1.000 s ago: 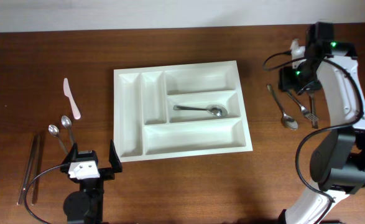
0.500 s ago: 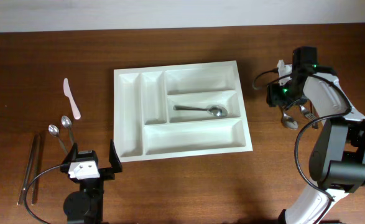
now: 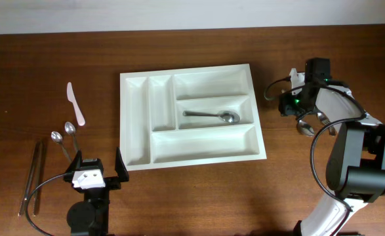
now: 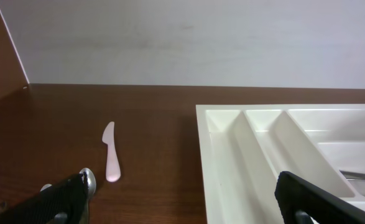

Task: Pack container
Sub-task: 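Return the right gripper to the remaining utensils on the right, then lower the right gripper and grasp the second spoon's handle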

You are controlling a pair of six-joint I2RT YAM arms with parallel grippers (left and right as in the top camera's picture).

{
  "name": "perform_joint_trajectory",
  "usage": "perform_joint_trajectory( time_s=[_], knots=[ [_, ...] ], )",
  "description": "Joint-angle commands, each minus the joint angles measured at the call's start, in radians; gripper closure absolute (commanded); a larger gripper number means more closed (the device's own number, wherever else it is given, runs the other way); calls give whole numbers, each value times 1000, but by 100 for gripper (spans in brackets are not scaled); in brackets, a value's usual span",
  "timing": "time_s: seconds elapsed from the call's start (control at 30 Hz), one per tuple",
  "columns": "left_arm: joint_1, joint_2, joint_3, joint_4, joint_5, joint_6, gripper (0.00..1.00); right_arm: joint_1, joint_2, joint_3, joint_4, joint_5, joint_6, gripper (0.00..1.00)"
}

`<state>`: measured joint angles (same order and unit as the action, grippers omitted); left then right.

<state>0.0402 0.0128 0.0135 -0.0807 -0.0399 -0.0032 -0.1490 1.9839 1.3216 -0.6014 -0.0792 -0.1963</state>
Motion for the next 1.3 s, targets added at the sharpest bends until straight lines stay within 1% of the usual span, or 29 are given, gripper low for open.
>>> perform_joint_trajectory(
  time_s=[0.0,0.27,0.43,0.57,0.8,0.97,1.03,1.2,1.23,1.27],
  knots=[
    [-4,-7,-5,-2,11,12,1,3,33,-11,10,39,-10,36],
    [-4,-7,-5,-2,11,12,1,3,94,-11,-19,39,-9,37],
    [-4,-7,-5,-2,11,12,1,1,98,-11,-27,39,-5,37],
    [-4,-7,-5,-2,11,12,1,-19,98,-11,-64,65,61,37],
    [-4,-7,-5,-2,11,12,1,-62,98,-11,-117,65,82,38],
    [-4,-7,-5,-2,11,12,1,-68,98,-11,-129,64,82,50],
    [-4,-7,-5,-2,11,12,1,-68,98,-11,-128,63,82,57],
    [-4,-7,-5,-2,11,12,1,-68,98,-11,-125,56,82,89],
    [-4,-7,-5,-2,11,12,1,-68,98,-11,-124,57,82,94],
    [-4,-7,-5,-2,11,12,1,-68,98,-11,-124,57,82,96]
  ],
)
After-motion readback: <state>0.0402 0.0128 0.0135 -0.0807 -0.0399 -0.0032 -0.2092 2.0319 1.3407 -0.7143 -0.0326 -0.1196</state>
